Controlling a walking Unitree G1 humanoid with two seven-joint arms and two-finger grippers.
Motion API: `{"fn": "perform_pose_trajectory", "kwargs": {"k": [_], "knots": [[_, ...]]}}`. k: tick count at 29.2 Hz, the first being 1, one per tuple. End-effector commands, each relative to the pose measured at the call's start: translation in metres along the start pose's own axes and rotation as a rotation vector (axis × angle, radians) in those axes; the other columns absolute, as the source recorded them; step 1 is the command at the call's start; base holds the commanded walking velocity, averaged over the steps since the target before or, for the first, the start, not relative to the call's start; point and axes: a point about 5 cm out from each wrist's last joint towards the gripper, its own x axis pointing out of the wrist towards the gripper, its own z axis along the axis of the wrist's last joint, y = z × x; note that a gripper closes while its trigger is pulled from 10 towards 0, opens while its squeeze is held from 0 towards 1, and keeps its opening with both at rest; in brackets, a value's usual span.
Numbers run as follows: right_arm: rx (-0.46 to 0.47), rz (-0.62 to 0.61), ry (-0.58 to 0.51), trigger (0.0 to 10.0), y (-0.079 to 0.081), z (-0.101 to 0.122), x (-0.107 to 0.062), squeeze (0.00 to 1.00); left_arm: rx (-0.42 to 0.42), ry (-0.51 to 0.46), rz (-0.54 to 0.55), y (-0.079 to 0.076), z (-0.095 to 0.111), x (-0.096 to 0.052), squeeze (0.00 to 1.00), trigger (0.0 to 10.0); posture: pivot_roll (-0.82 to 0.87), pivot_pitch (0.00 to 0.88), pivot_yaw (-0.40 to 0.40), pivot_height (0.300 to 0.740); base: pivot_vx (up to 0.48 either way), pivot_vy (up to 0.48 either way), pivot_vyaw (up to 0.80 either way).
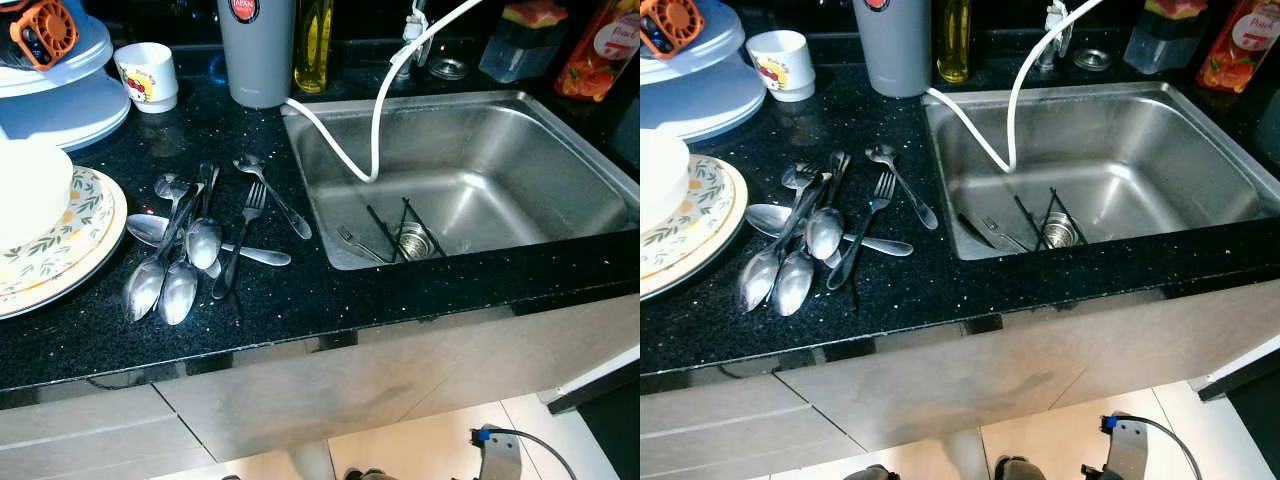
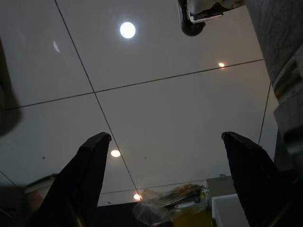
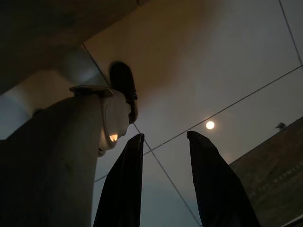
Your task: Kitchen organization
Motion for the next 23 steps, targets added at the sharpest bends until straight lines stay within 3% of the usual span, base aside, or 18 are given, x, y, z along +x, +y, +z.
{"fn": "perform_pose_trajectory", "kwargs": {"k": [1, 2, 10, 14, 15, 19, 21, 23], "knots": [[0.006, -0.033, 0.047, 10.0, -0.006, -0.013, -0.002, 0.00, -0.044, -0.298, 0.016, -0.001, 0.086, -0.008, 0.00, 10.0, 0.03, 0.043, -0.042, 0.740, 0.000, 0.000, 0.00], [0.049, -0.048, 0.050, 10.0, -0.009, -0.015, -0.002, 0.00, -0.023, -0.299, 0.008, -0.001, 0.087, -0.009, 0.00, 10.0, 0.03, 0.060, -0.043, 0.740, 0.000, 0.000, 0.00], [0.056, -0.047, 0.049, 10.0, -0.010, -0.014, -0.002, 0.00, -0.009, -0.286, 0.010, 0.004, 0.081, -0.008, 0.00, 10.0, 0.08, 0.068, -0.036, 0.740, 0.000, 0.000, 0.00], [0.092, -0.047, 0.037, 10.0, -0.006, -0.012, -0.002, 0.00, 0.067, -0.253, 0.012, 0.011, 0.072, -0.009, 0.00, 10.0, 0.10, 0.058, -0.009, 0.740, 0.000, 0.000, 0.00], [0.125, -0.041, 0.023, 10.0, -0.001, -0.009, -0.001, 0.00, 0.088, -0.240, 0.027, 0.020, 0.068, -0.010, 0.00, 10.0, 0.10, 0.071, -0.009, 0.740, 0.000, 0.000, 0.00], [0.121, -0.031, 0.024, 10.0, 0.003, -0.009, 0.000, 0.00, 0.075, -0.240, 0.041, 0.026, 0.067, -0.012, 0.00, 10.0, 0.11, 0.083, -0.016, 0.740, 0.000, 0.000, 0.00], [0.086, -0.018, 0.048, 10.0, 0.007, -0.014, -0.001, 0.00, 0.016, -0.279, 0.055, 0.030, 0.077, -0.014, 0.00, 10.0, 0.10, 0.078, -0.020, 0.740, 0.000, 0.000, 0.00], [0.070, -0.013, 0.049, 10.0, 0.008, -0.014, 0.000, 0.00, 0.023, -0.297, 0.051, 0.029, 0.083, -0.015, 0.00, 10.0, 0.08, 0.077, -0.024, 0.740, 0.000, 0.000, 0.00]]}}
